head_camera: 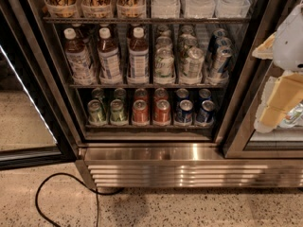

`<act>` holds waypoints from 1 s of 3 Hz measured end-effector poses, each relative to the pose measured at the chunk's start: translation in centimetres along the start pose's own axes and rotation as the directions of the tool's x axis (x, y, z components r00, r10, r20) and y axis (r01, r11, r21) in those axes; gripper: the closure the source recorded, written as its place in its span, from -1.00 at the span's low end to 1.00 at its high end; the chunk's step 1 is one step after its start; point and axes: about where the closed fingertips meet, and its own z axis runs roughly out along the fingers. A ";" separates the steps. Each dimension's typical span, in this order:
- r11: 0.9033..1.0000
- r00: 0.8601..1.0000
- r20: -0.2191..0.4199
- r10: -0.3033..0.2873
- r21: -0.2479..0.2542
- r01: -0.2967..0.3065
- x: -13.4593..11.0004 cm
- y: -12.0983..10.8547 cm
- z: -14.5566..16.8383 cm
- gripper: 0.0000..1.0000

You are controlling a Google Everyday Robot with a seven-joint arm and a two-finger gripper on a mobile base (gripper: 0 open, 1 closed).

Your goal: Pick coke can from bottom shelf of fridge

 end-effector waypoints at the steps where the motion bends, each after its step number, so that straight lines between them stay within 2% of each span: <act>1: 1.000 1.000 0.000 0.000 0.000 0.000 0.0 0.0 0.0 -1.00; 2: 1.000 1.000 0.020 0.017 -0.012 -0.017 0.6 1.0 1.9 -1.00; 3: 0.996 0.994 0.071 0.079 -0.035 -0.077 1.4 3.6 6.2 -1.00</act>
Offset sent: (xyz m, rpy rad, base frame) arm -0.0142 -0.0025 -0.0659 0.0744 0.0392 -0.0248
